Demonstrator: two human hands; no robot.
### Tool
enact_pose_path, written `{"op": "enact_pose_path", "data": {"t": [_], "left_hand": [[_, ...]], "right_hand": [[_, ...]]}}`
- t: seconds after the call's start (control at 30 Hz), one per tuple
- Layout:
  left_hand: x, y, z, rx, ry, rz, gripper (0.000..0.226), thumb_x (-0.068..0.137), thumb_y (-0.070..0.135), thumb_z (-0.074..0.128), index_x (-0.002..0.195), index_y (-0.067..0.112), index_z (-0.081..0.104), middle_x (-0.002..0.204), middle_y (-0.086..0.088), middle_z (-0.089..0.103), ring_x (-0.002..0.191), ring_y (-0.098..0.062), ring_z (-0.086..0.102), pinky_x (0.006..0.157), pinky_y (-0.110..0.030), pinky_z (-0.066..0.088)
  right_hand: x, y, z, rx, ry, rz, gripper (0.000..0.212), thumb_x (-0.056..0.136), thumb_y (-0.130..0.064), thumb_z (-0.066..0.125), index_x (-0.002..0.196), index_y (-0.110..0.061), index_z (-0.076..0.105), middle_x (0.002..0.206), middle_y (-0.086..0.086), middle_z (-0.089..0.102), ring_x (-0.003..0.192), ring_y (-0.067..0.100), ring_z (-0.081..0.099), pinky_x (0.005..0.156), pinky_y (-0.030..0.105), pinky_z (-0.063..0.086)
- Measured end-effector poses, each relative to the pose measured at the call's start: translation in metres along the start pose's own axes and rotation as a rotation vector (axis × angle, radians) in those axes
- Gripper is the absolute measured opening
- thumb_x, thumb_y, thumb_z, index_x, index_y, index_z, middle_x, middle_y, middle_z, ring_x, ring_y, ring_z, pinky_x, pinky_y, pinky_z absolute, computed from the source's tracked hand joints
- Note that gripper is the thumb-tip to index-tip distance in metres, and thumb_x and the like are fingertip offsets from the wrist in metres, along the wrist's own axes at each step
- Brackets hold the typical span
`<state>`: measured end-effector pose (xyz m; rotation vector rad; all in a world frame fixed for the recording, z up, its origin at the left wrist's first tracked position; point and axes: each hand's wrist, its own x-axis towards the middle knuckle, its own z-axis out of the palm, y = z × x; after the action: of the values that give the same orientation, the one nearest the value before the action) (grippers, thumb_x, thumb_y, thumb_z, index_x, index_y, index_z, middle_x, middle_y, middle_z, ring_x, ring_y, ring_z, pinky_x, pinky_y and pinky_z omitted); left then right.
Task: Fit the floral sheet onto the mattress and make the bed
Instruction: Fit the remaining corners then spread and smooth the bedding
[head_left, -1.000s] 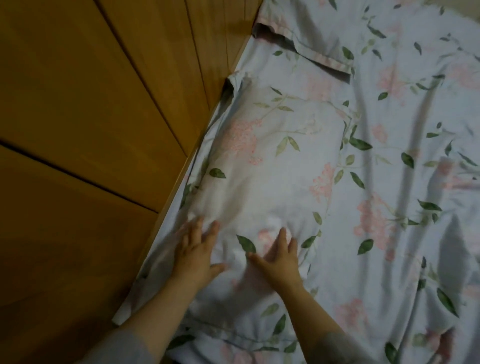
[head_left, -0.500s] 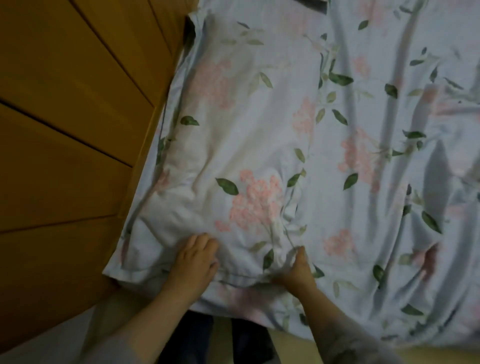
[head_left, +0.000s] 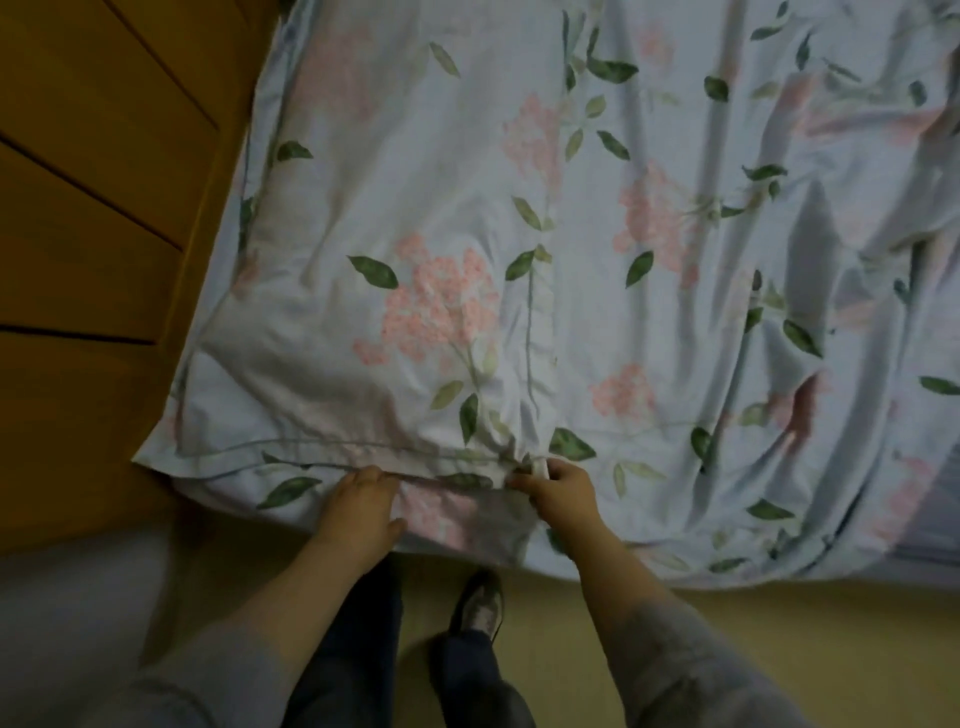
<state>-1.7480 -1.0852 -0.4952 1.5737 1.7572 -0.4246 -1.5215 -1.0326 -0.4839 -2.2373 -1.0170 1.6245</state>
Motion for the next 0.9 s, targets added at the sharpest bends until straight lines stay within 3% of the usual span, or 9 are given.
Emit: {"op": "enact_pose_path", "data": {"t": [0.07, 0.13, 0.2, 0.3, 0.37, 0.53, 0.63, 0.73, 0.9], "left_hand": [[-0.009, 0.011, -0.002, -0.055, 0.061, -0.024, 0.046, 0.091, 0.039, 0.053, 0.132, 0.020, 0.046, 0.132, -0.005, 0.045, 0.120, -0.023, 0.044, 0.099, -0.031, 0.038], [-0.018, 0.020, -0.005, -0.071, 0.100, -0.033, 0.041, 0.091, 0.036, 0.052, 0.128, 0.020, 0.049, 0.128, -0.006, 0.048, 0.116, -0.023, 0.047, 0.096, -0.032, 0.041], [-0.029, 0.028, -0.008, -0.064, 0.113, -0.021, 0.037, 0.091, 0.033, 0.051, 0.124, 0.018, 0.052, 0.125, -0.007, 0.050, 0.111, -0.023, 0.050, 0.093, -0.032, 0.044], [-0.048, 0.040, -0.015, -0.084, 0.120, -0.034, 0.032, 0.091, 0.030, 0.051, 0.120, 0.018, 0.056, 0.121, -0.008, 0.053, 0.107, -0.024, 0.053, 0.090, -0.033, 0.046], [-0.064, 0.049, -0.020, -0.074, 0.138, -0.026, 0.035, 0.090, 0.030, 0.053, 0.124, 0.018, 0.054, 0.124, -0.007, 0.051, 0.110, -0.024, 0.052, 0.092, -0.033, 0.046], [-0.111, 0.072, -0.034, -0.141, 0.112, 0.022, 0.019, 0.087, 0.027, 0.055, 0.102, 0.016, 0.062, 0.109, -0.009, 0.057, 0.095, -0.023, 0.056, 0.084, -0.035, 0.050], [-0.142, 0.091, -0.039, -0.188, 0.120, 0.051, 0.019, 0.088, 0.025, 0.058, 0.103, 0.015, 0.063, 0.110, -0.006, 0.057, 0.096, -0.022, 0.056, 0.085, -0.033, 0.050], [-0.173, 0.107, -0.045, -0.232, 0.124, 0.054, 0.024, 0.089, 0.025, 0.060, 0.110, 0.014, 0.061, 0.115, -0.005, 0.056, 0.103, -0.022, 0.056, 0.086, -0.029, 0.048], [-0.212, 0.126, -0.056, -0.297, 0.118, 0.104, 0.022, 0.088, 0.024, 0.062, 0.107, 0.014, 0.063, 0.110, -0.005, 0.060, 0.100, -0.020, 0.057, 0.087, -0.032, 0.050]], "right_hand": [[-0.010, 0.008, -0.004, -0.045, 0.075, -0.046, 0.037, 0.069, -0.010, 0.079, 0.050, -0.013, 0.047, 0.045, -0.006, 0.042, 0.048, 0.014, 0.042, 0.047, 0.022, 0.035], [-0.024, 0.016, -0.007, -0.136, 0.118, -0.062, 0.035, 0.070, -0.016, 0.079, 0.053, -0.013, 0.049, 0.046, -0.008, 0.044, 0.049, 0.012, 0.046, 0.044, 0.012, 0.032], [-0.039, 0.023, -0.013, -0.190, 0.072, 0.006, 0.024, 0.074, -0.023, 0.078, 0.082, -0.006, 0.063, 0.073, 0.002, 0.061, 0.073, 0.018, 0.059, 0.062, 0.017, 0.045], [-0.058, 0.032, -0.026, -0.288, -0.003, 0.069, 0.042, 0.083, -0.027, 0.067, 0.117, -0.003, 0.057, 0.113, 0.013, 0.062, 0.104, 0.027, 0.058, 0.084, 0.030, 0.045], [-0.074, 0.033, -0.040, -0.303, -0.031, 0.066, 0.047, 0.086, -0.025, 0.063, 0.127, -0.004, 0.051, 0.123, 0.014, 0.058, 0.112, 0.028, 0.056, 0.090, 0.031, 0.044], [-0.117, 0.034, -0.073, -0.286, -0.014, 0.047, 0.048, 0.083, -0.019, 0.062, 0.129, -0.010, 0.052, 0.117, 0.011, 0.061, 0.104, 0.025, 0.059, 0.083, 0.028, 0.048], [-0.149, 0.033, -0.092, -0.221, 0.013, 0.023, 0.043, 0.083, -0.016, 0.063, 0.125, -0.009, 0.054, 0.100, 0.006, 0.060, 0.094, 0.022, 0.058, 0.079, 0.028, 0.047], [-0.183, 0.034, -0.110, -0.172, 0.037, 0.018, 0.044, 0.084, -0.016, 0.063, 0.126, -0.008, 0.054, 0.111, 0.010, 0.061, 0.100, 0.024, 0.059, 0.084, 0.030, 0.049], [-0.233, 0.041, -0.135, -0.073, 0.117, 0.013, 0.036, 0.083, -0.015, 0.063, 0.119, -0.009, 0.059, 0.114, 0.011, 0.063, 0.098, 0.023, 0.059, 0.078, 0.028, 0.047]]}}
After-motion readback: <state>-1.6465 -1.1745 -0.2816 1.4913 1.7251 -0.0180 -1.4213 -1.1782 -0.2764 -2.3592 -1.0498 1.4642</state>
